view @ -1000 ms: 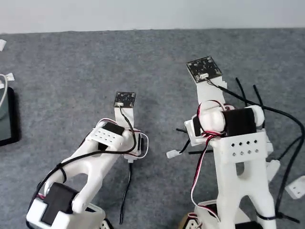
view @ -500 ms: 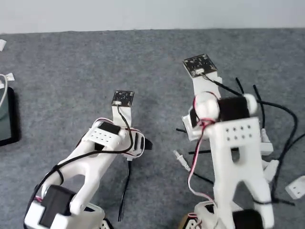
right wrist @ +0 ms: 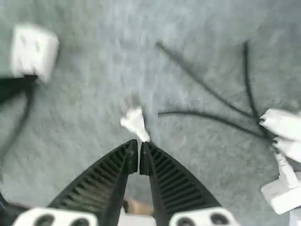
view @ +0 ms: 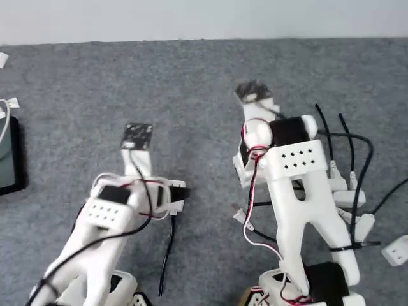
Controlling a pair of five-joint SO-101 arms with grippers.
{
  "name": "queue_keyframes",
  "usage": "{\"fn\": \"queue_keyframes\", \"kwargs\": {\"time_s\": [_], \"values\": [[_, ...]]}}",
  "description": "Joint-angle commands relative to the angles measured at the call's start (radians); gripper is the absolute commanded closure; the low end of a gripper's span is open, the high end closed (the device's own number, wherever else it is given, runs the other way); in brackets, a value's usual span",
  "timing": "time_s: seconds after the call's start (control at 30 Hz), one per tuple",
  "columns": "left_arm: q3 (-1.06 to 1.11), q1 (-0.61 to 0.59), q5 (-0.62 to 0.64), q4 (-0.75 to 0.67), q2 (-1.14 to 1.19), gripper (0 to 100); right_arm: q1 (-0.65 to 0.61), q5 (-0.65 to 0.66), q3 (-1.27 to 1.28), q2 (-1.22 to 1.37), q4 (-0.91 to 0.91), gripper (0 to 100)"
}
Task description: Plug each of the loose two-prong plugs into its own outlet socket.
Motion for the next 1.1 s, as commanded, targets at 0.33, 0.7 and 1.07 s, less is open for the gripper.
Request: {"fn": "queue_keyframes", "kwargs": {"time_s": [0.33,0.7,1.07], "values": [[0.127,-0.19,-0.069,-0.127,-0.258,65,0.133,0.585,0.601,0.001,-0.351,84.9],[0.125,-0.19,-0.074,-0.13,-0.258,65,0.414,0.922,0.694,-0.012,-0.237,84.8],[0.125,-0.187,-0.075,-0.13,-0.258,65,0.598,0.957,0.784,-0.128,-0.278,84.8]]}}
